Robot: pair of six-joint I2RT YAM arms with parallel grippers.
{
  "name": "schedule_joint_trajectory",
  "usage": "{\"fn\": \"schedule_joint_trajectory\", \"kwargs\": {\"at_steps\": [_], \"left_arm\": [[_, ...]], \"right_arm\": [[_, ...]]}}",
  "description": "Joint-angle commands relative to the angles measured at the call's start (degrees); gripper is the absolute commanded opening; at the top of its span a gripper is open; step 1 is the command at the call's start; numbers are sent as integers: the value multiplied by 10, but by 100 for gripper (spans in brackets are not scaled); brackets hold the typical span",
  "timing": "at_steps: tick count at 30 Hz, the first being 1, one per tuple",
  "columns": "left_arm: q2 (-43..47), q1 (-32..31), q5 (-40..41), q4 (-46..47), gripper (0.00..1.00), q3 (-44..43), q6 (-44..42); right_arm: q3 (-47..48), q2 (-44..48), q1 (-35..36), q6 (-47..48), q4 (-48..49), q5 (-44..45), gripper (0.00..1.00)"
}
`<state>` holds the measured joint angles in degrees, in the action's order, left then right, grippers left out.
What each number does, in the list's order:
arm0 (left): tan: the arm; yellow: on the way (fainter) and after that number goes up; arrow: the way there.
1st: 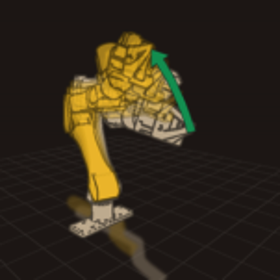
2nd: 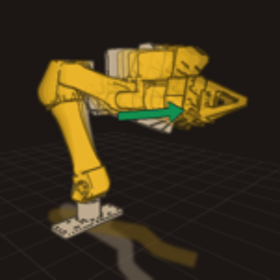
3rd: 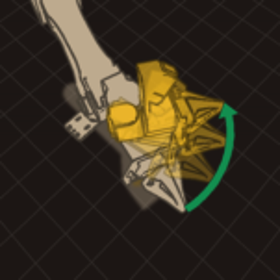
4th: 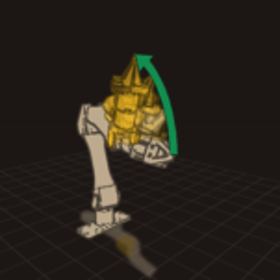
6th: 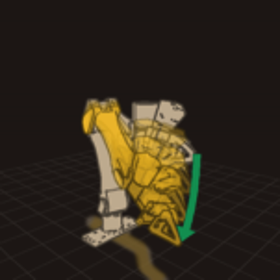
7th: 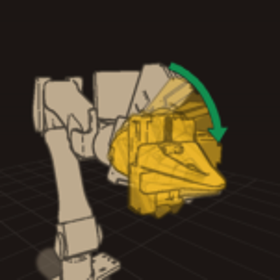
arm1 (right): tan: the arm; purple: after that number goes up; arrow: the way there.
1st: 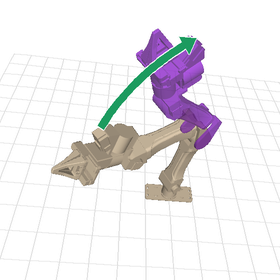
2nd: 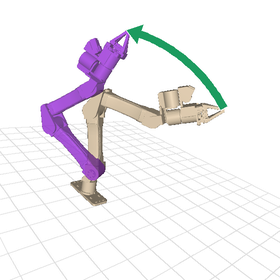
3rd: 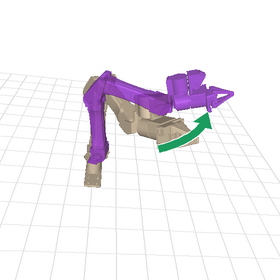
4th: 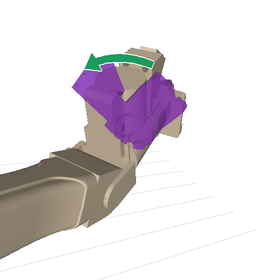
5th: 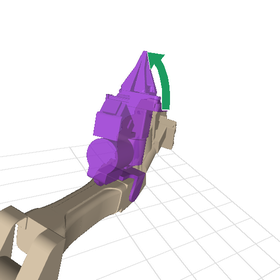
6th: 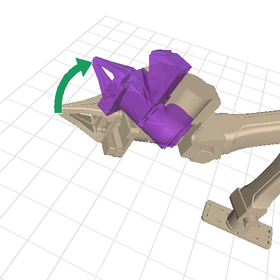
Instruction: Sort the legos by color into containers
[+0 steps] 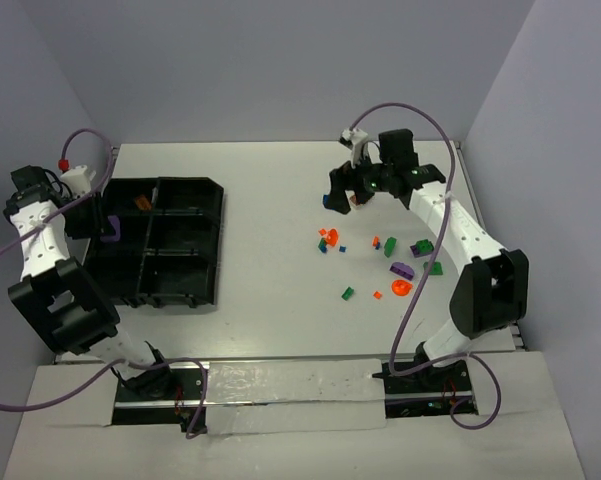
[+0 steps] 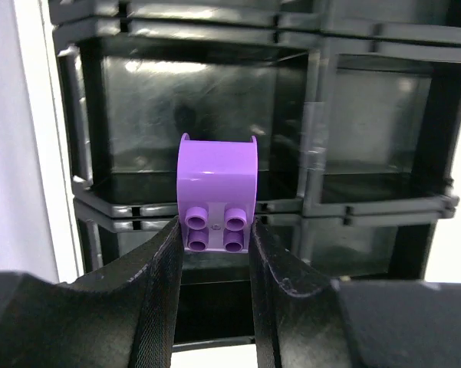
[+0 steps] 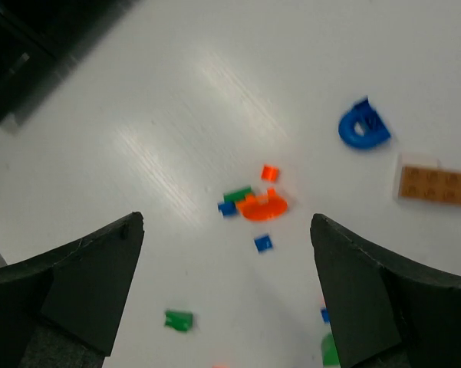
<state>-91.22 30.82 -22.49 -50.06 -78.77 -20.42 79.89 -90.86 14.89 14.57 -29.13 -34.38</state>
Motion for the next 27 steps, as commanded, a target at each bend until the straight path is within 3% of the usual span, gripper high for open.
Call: {"fn": "schedule_joint_trajectory", "kwargs": {"at_steps": [1,8,15,22,24,27], "left_arm": [[-34,-7,60,33,2,0,24],[-73,-37,98,82,10,-9,57],[-111,-60,121,95,28,-22,64],[-115,-62,156,95,39,-21,60],[-109,-61,159,93,49,-22,58],[-100,-61,155,93,55,-26,57]], "right_arm": [[-52,54,-21,72,-59,63,95],[-97,71,-60,98,-100,106,93],[-125,80,-80,123,-114,136,91],[-139,83,-91,151,-134,165,88],[-148,86,-96,158,-135,177,88],[-161,93,-103,164,-137,188,87]]}}
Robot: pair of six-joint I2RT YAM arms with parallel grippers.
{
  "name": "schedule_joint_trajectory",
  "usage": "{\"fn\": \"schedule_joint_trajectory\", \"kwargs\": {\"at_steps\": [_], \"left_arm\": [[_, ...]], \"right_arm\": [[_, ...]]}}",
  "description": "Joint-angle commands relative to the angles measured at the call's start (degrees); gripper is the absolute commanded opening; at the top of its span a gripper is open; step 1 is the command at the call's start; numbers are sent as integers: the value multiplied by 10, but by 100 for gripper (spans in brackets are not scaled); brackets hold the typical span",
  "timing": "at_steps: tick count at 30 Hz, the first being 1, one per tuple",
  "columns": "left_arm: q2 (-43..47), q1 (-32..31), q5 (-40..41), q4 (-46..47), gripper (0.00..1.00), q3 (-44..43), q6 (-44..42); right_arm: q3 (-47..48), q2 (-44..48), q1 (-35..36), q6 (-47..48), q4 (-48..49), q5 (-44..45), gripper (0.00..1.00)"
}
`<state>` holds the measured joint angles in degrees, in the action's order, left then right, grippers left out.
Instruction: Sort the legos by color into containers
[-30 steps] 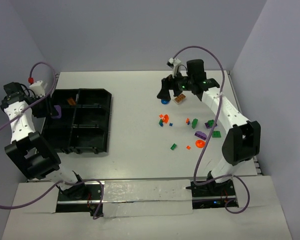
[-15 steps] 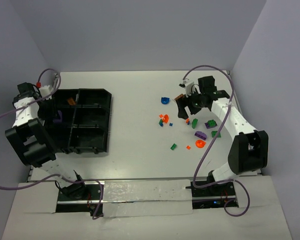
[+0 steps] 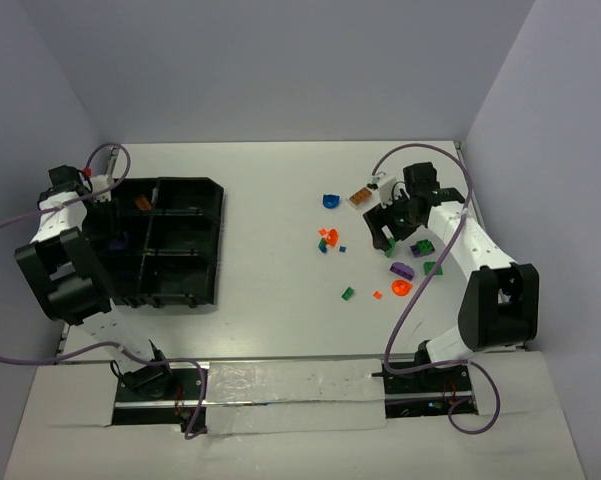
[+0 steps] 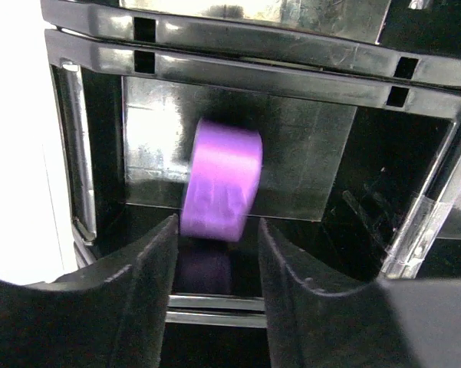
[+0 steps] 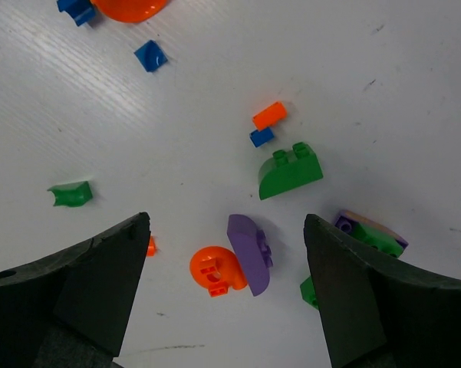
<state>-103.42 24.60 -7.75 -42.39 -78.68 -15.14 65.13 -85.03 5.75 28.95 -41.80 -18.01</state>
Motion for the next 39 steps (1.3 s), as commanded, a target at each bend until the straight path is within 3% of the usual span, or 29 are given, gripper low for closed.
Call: {"fn": "schedule_joint_trajectory", "kwargs": {"at_steps": [1,3,9,13,15,18,23,34,39], "left_arm": [[26,0,2,16,57,-30,4],[32,1,-18,12,63,-38,0],[82,1,-106,13,63,-70,-9],[143,-18,-186,57,64,-77,-8],[156,-54,-191,61,64,-85,-9],[163,-101,-186,65,64,-82,-11],[178,-140,-182,81,64,-52,-8],[188,-151,-200,95,66,-44,19],[194,-153,-222,96,66,-33,30]], "right_arm": [[-16,37,-14,22,-10,25,86],[-28,44,-18,28,-13,28,86],[-49,63,-26,57,-29,37,79],[-60,66,-32,90,-41,44,63],[-59,61,-32,97,-47,45,55],[-47,42,-32,115,-61,38,50],[-32,1,-33,146,-88,49,50],[-27,-96,-33,163,-63,77,56],[-38,-122,-32,171,-44,80,51]]}}
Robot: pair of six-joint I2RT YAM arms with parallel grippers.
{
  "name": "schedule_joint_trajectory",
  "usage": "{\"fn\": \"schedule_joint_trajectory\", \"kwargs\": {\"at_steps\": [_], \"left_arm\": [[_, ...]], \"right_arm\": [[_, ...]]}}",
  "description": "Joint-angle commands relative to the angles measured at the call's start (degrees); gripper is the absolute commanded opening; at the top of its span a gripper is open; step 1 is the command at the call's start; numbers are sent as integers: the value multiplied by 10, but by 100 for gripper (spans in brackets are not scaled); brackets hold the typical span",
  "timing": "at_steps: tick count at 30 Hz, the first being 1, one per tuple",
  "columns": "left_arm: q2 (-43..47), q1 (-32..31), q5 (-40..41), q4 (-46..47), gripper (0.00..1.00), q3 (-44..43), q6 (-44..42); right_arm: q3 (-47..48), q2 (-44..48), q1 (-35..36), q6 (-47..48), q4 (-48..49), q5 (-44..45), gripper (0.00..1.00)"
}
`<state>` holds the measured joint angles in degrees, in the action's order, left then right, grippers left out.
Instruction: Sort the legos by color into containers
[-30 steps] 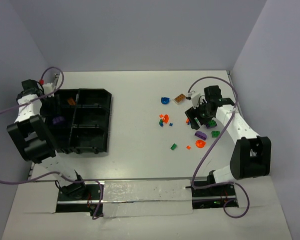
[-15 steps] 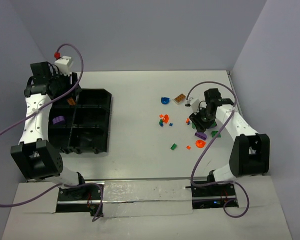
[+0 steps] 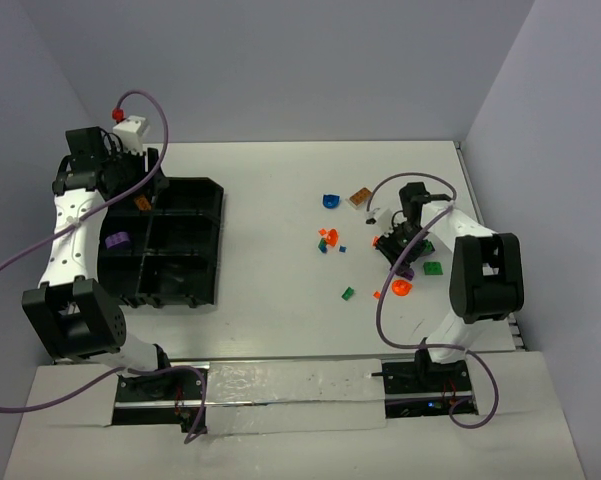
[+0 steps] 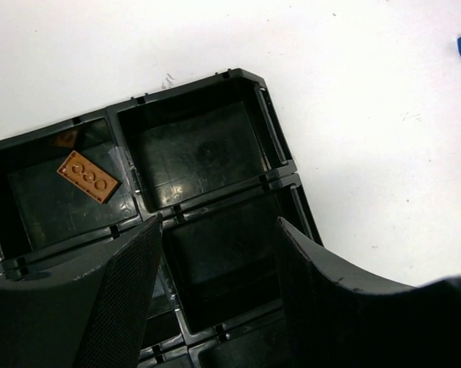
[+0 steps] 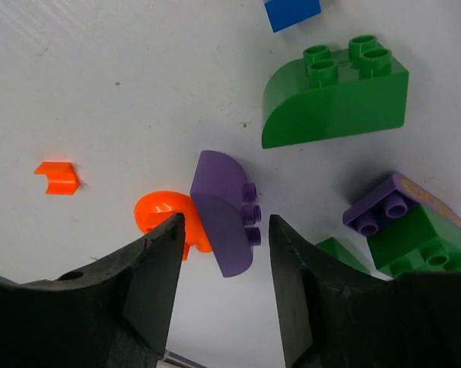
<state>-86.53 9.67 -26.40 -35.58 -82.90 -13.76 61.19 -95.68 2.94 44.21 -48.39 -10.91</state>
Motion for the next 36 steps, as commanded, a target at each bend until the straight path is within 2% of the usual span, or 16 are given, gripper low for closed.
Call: {"fn": "schedule_joint_trajectory", "kwargs": {"at_steps": [1,9,11,14,15,18,19,22,26,29,36], "left_arm": [[25,-4,-40,28,66,10,19],[20,-4,-85,40,66,32,64],[20,-4,-97,43,65,37,77],[22,-4,-121,46,65,39,94],[22,-4,-127,52,65,40,108],[29,-9,-154,80,64,53,161],[31,-13,-154,87,64,59,168],[40,-42,-144,116,64,76,179],[28,-89,-139,139,65,61,203],[11,-128,-133,162,67,38,235],[-65,-220,-137,217,69,-35,318]], "right_arm": [[2,-18,-5,20,25,9,51],[23,-48,-3,21,38,8,42],[38,-46,-4,13,34,-1,28],[100,-36,-3,-25,9,-62,4],[122,-27,-3,-71,5,-86,1],[226,-22,5,-260,33,-186,0],[247,-23,9,-268,53,-202,0],[298,-24,33,-515,137,-228,0],[353,-30,81,-669,207,-172,0],[415,-61,126,-753,162,-41,0],[435,-87,184,-859,209,-28,0]]}}
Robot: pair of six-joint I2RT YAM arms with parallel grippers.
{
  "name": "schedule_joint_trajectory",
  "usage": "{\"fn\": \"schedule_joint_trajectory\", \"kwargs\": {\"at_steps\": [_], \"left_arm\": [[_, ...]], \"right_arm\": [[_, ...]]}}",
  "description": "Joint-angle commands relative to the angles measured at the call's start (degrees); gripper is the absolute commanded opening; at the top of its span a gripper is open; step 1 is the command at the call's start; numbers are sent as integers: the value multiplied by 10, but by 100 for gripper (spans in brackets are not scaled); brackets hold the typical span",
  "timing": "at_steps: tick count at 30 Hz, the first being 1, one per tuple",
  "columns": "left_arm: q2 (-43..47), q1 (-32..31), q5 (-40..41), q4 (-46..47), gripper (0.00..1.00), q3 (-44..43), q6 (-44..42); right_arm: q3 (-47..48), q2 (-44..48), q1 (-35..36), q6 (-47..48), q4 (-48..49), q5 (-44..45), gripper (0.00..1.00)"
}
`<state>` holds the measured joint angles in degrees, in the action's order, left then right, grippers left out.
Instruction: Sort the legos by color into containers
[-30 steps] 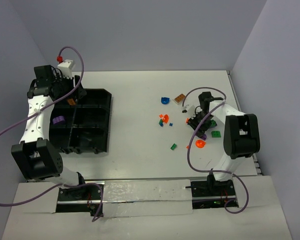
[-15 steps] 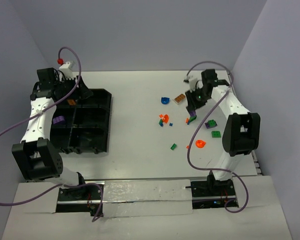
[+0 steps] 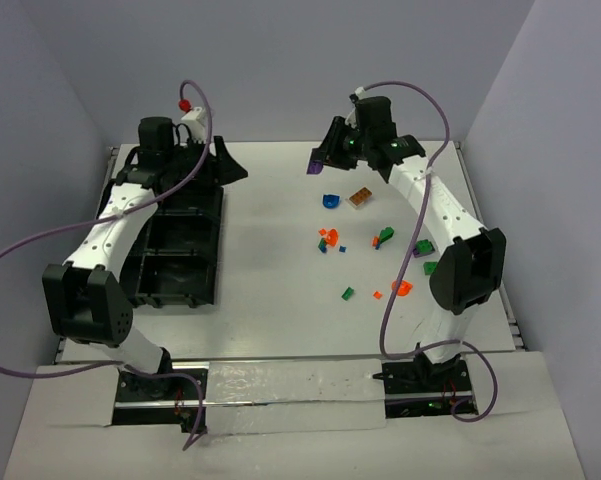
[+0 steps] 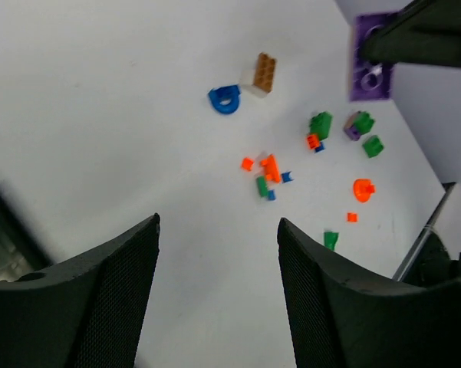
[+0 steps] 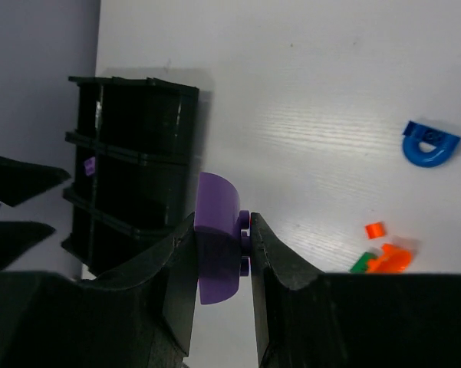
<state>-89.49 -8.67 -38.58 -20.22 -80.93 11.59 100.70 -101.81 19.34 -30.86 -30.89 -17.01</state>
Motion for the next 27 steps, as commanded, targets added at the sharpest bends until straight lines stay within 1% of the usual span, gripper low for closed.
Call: {"fn": "schedule_joint_trajectory", "kwargs": {"at_steps": [1,5,11,19,24,27], "left_arm": [[-50,-47,-17,68,69,-69,72],[-87,-64,-20,83,71,-111,101],[-120,-86,-11,85,73,-153,102],[-136,-100,-21,95,74,-167,103],[-136,-103,-45,113,74,-156,113],[-138,-106,-43,115,74,-151,114]], "right_arm": [[53,-32,29,-113,38,28,0],[94,-57,50,-121,46,26,0],[122,-68,75,-126,59,37,0],[124,-72,92,-121,65,32,0],[134,-80,94,-123,71,26,0],[138,-84,94,-125,78,19,0]]}}
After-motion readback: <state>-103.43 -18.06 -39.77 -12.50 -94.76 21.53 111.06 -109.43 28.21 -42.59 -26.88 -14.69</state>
